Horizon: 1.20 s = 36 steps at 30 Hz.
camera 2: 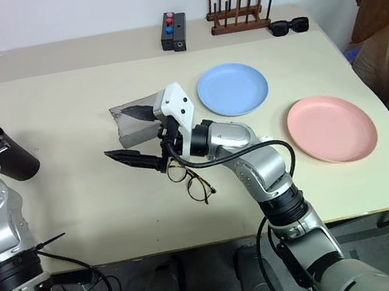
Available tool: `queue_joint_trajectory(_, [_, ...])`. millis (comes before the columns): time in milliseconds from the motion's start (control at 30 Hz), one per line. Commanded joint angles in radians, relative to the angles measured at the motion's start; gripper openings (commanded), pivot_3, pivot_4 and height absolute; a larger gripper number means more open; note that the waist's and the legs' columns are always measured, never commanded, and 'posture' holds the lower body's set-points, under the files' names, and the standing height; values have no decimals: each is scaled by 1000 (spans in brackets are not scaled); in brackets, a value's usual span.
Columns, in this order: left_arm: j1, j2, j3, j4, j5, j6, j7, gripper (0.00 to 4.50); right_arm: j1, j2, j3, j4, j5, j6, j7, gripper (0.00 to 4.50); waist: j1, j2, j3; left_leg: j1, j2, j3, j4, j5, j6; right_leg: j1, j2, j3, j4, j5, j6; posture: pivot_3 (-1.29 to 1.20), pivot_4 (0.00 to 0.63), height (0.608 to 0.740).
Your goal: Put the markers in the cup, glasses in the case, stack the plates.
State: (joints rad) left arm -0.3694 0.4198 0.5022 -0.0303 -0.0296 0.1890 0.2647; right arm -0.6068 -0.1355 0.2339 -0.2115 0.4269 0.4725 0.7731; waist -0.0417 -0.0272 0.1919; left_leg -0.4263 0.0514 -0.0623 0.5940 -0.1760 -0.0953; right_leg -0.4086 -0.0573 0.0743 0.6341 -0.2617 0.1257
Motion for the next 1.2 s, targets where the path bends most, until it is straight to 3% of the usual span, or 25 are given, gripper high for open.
queue_joint_trajectory(33, [2,8,11,4,8,-23,3,27,-3,8,-6,-29,19,-16,0,4500,0,0,0,0,0,0,0,0,0,0,0,0,0,0,0,0,150,740])
queue_joint_trajectory(267, [6,0,9,23,8,-37,11,27,2,5,-6,-34,20,-13,0,4500,0,0,0,0,0,0,0,0,0,0,0,0,0,0,0,0,150,740])
queue_joint_trajectory(300, [7,0,7,25,12,-34,13,846,2,4,-6,-34,21,-12,1,4500,0,0,0,0,0,0,0,0,0,0,0,0,0,0,0,0,150,740])
queue_joint_trajectory(933, [-7,-5,7,20,-13,-44,3,846,3,5,-2,-26,21,-18,5,4500,0,0,0,0,0,0,0,0,0,0,0,0,0,0,0,0,150,740])
queue_joint_trajectory(1100, [-77,30,-74,-50,-130,10,-206,846,-2,-26,-28,-20,16,-23,9,4500,7,0,0,0,0,0,0,0,0,0,0,0,0,0,0,0,150,740])
queue_joint_trajectory(1200, [-117,101,-205,-89,-173,220,-380,1707,-15,-85,-63,-1,5,-30,24,4500,8,0,0,0,0,0,0,0,0,0,0,0,0,0,0,0,150,740])
